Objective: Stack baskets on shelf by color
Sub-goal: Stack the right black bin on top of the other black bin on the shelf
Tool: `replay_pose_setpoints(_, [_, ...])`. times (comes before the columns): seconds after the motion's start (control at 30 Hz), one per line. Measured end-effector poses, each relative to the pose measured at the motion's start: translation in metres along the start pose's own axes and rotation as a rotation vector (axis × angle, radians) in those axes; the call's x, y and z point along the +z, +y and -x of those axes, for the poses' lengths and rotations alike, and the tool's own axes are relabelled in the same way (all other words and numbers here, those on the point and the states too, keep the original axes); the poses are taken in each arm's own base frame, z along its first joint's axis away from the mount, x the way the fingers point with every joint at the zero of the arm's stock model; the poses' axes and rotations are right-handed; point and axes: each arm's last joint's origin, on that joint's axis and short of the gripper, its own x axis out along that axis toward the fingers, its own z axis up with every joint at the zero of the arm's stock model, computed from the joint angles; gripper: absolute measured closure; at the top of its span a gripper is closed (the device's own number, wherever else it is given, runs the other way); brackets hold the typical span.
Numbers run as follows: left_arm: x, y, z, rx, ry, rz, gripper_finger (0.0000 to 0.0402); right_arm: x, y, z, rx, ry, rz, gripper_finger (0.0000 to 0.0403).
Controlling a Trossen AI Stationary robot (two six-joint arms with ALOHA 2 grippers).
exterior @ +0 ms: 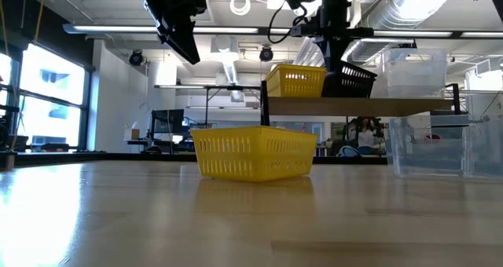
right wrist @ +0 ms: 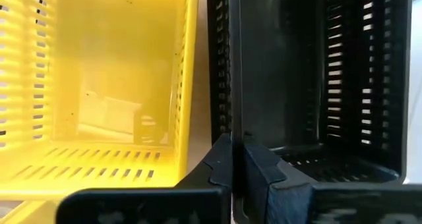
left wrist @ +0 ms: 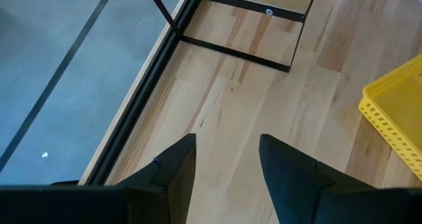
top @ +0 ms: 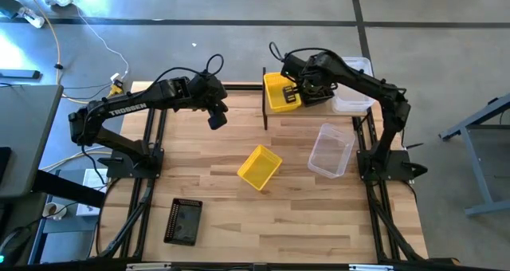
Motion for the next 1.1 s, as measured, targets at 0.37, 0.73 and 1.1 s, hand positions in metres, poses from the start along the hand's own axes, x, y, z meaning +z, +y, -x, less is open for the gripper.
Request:
replay_pose_setpoints(0.37, [0.0,0.0,0.0,0.0,0.003,-0.018,0.0245,-0.001,-0.001,0.003,0.025,0.006,-0.006,0.0316])
replay_pose_setpoints(0.73, [0.0,0.0,0.0,0.0,0.003,-0.018,0.0245,-0.004,-0.014,0.018,0.0,-0.046,-0.009,0.0324])
replay_pose_setpoints(1.1, [0.0,0.0,0.0,-0.001,0.002,-0.018,0.0245,-0.002,-0.022,0.014,-0.043,0.007,0.105,0.0353])
